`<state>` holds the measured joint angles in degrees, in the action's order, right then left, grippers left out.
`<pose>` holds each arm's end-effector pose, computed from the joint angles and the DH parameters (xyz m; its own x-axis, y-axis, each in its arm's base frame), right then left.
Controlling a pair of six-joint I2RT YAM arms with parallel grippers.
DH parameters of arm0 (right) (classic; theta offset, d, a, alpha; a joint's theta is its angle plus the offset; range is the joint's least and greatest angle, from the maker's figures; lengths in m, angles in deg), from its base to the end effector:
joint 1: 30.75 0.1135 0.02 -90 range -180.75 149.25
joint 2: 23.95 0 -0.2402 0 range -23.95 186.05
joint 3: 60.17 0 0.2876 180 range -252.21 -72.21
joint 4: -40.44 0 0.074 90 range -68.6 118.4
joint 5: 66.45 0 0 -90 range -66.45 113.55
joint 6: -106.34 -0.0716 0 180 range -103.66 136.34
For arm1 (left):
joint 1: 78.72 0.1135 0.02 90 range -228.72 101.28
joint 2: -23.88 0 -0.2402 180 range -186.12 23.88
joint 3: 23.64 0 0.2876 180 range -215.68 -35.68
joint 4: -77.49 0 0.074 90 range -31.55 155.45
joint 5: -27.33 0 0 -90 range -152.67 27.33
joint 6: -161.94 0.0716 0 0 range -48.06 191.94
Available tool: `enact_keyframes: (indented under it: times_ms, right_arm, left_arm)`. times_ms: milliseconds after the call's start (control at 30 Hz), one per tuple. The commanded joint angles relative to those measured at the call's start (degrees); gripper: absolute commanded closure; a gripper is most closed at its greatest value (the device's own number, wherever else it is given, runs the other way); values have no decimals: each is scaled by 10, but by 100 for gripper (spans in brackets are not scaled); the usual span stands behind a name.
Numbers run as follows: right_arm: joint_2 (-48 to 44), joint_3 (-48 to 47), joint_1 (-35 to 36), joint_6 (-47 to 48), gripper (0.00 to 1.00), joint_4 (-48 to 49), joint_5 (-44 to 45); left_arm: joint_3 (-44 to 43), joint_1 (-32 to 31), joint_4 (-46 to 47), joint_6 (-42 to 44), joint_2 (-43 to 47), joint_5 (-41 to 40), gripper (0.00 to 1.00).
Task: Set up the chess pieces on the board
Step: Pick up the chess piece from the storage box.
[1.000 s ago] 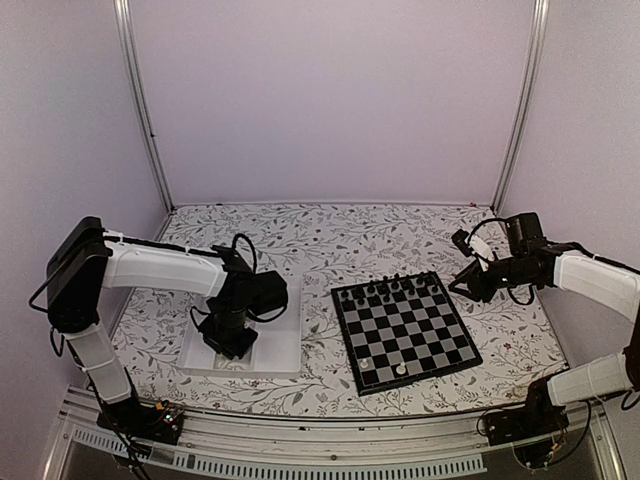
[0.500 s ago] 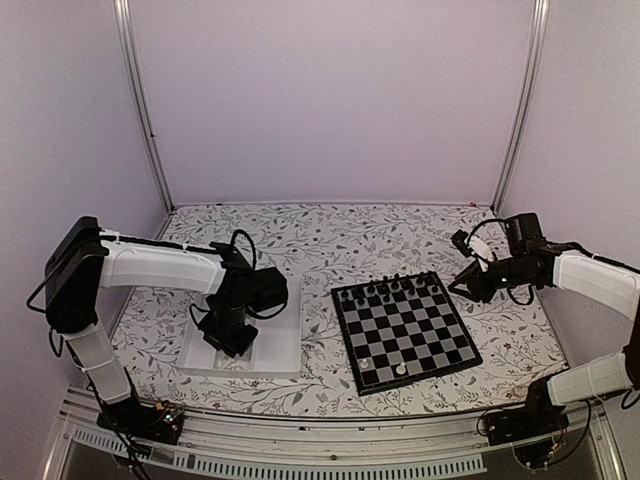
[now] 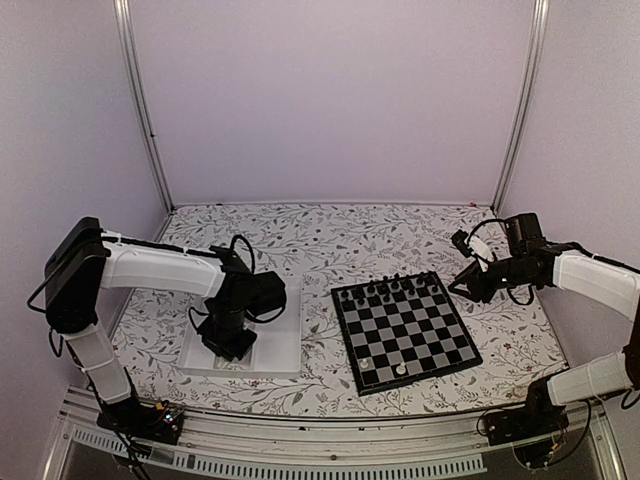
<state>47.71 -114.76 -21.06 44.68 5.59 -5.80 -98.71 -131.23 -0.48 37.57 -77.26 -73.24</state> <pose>0.2932 0.0857 0.1497 -0.4718 -0.5003 -0.7260 -0.7597 0.6485 0.0468 0.1868 -0.2219 0.0827 -0.9430 0.3175 0.0998 0.3328 0.8992 0.2838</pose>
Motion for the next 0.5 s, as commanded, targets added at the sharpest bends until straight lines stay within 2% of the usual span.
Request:
enact_keyframes:
  times_ms: [0, 233, 467]
  right_arm:
    - [5, -5, -2, 5, 63, -5, -13]
    - [5, -5, -1, 5, 63, -5, -13]
    - [3, -5, -1, 5, 63, -5, -14]
  left_arm:
    - [5, 6, 11, -3, -1, 11, 82]
    - [-24, 4, -19, -7, 6, 1, 91]
    - [-105, -12, -83, -24, 12, -34, 92]
